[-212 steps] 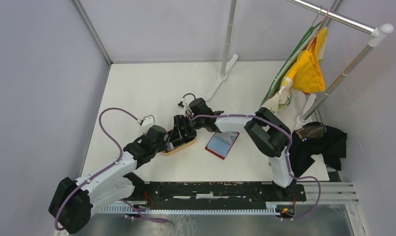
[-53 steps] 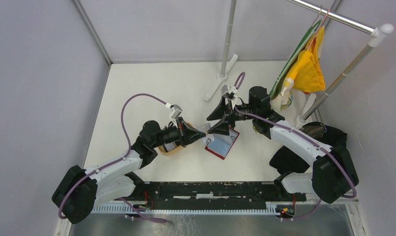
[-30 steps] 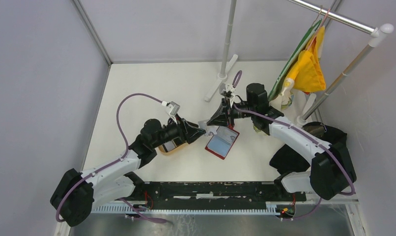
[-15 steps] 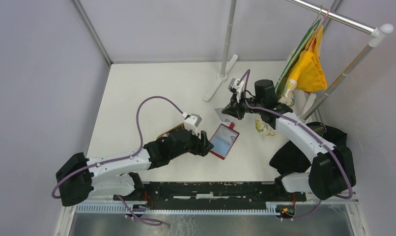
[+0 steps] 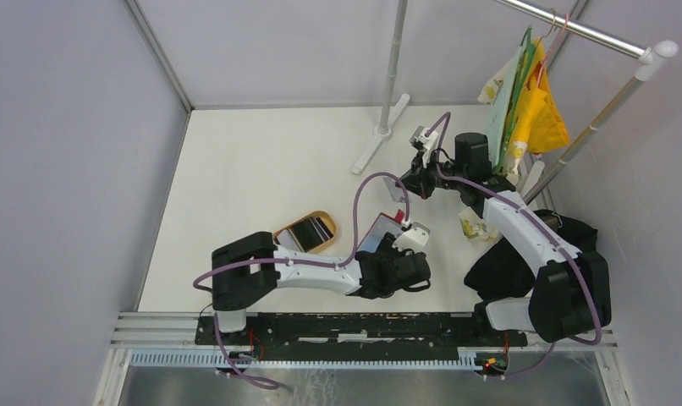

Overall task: Put the credit cards into the card holder
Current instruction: Insert the credit card into the card holder.

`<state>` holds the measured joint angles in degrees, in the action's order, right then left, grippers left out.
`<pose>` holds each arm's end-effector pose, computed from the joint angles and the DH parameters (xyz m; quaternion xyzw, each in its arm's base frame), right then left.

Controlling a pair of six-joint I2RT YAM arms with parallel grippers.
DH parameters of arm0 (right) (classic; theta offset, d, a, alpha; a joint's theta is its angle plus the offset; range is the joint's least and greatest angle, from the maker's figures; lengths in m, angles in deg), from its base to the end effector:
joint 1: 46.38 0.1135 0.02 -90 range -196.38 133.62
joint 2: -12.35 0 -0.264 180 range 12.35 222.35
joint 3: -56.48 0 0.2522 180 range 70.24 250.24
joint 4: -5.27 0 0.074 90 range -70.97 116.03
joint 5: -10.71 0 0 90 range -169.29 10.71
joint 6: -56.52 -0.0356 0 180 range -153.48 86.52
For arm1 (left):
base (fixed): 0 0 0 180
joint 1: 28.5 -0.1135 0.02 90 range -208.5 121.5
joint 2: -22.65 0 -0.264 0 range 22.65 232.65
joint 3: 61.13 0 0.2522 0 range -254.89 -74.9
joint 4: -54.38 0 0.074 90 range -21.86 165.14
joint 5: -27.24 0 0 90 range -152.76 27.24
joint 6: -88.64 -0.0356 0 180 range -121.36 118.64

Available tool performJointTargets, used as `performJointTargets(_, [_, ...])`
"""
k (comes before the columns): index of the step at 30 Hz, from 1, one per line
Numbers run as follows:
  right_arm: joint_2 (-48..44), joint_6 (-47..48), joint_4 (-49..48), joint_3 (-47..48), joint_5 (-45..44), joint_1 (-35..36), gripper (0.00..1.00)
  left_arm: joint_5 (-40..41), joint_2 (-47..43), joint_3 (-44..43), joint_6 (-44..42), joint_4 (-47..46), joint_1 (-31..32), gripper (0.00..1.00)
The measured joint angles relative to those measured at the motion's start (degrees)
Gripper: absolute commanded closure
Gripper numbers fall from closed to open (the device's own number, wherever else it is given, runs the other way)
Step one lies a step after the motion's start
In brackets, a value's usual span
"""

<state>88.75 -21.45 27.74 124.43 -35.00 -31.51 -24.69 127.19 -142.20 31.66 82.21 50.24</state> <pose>0.2765 0.0991 0.2819 -0.3682 0.7405 0.3392 0.4484 0.0960 -0.3698 0.1890 0.2469 0.8638 -0.0867 0.4304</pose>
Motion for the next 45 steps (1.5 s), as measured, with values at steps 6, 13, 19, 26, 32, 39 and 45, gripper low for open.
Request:
performJointTargets(6, [0.0,-0.4,0.0,0.0,0.7,-0.6,1.00,0.5,4.6,-1.1,-2.8,2.4,0.3,0.42])
performJointTargets(13, [0.2,-0.7,0.0,-0.1,1.4,-0.8,1.00,2.1,8.4,-3.4,-4.0,4.0,0.1,0.56])
performJointTargets(19, [0.4,-0.6,0.0,-0.1,2.0,-0.8,1.00,2.8,8.0,-2.0,-4.2,4.6,-1.3,0.68])
performJointTargets(26, [2.9,-0.4,0.0,-0.2,3.5,-0.8,1.00,3.0,2.7,5.7,-4.6,3.2,-3.9,0.69])
performJointTargets(32, [5.0,-2.7,-1.2,-2.5,6.0,-0.8,1.00,2.2,-3.9,14.1,-6.8,0.3,-4.1,0.52])
performJointTargets(39, [6.1,-7.7,-6.6,-10.5,9.6,-0.8,1.00,-4.5,-19.1,25.7,-7.8,-8.5,-4.6,0.21])
performJointTargets(45, [10.6,-16.0,-14.6,-13.0,11.0,-0.8,1.00,-13.1,-25.4,32.9,-2.8,-22.6,-10.9,0.09])
